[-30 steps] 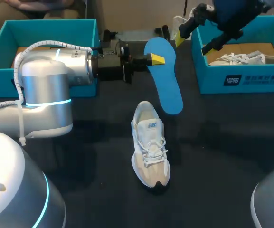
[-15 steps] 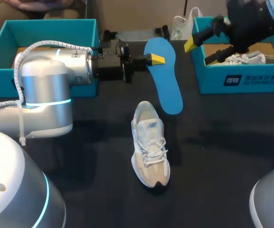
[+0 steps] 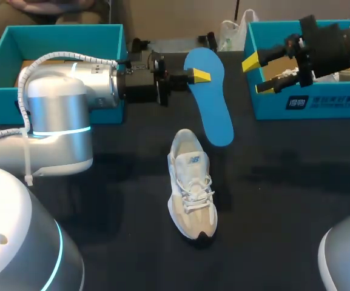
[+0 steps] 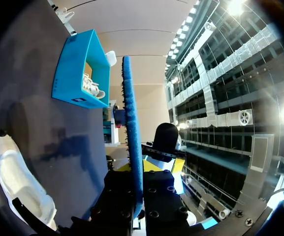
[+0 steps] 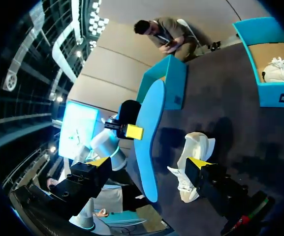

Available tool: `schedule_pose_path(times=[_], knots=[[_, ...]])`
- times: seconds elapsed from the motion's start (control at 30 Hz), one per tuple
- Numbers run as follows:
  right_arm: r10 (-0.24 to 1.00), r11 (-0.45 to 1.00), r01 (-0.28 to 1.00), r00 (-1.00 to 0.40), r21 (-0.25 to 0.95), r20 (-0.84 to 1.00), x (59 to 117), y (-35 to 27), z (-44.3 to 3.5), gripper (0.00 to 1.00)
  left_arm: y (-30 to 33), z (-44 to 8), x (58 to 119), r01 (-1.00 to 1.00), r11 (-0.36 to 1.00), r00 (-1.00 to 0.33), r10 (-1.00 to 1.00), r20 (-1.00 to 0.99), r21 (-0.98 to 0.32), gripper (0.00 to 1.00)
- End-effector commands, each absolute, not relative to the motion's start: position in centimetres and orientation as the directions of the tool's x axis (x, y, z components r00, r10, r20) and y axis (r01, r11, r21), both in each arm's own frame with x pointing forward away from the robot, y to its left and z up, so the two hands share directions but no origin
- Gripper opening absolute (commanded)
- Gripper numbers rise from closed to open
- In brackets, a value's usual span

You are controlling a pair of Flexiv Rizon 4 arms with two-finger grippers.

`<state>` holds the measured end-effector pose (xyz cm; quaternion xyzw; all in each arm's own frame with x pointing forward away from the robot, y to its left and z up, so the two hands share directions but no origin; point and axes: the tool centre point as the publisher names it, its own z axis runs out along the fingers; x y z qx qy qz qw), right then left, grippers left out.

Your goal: Take the shoe out of the shoebox, open the shoe tongue, remove and reinsert the insole, then place the shoe into the shoebox

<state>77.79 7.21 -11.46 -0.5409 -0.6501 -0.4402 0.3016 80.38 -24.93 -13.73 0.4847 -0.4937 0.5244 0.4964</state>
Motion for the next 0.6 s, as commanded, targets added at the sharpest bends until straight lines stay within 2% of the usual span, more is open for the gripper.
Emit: schedule_pose_path(times=[0.03,0.6], knots=[[0.335,0.020,0.970,-0.235,0.243,0.912,77.8,7.0,-12.3,1.00,-25.0,-13.8,80.4,-0.999,-0.020,-0.037,0.042,0.998,-0.036,0.00],[0.190,0.016,0.968,-0.251,0.252,0.949,78.1,5.9,-13.6,1.00,-25.0,-13.8,80.4,-0.999,-0.020,-0.037,0.042,0.998,-0.036,0.00]])
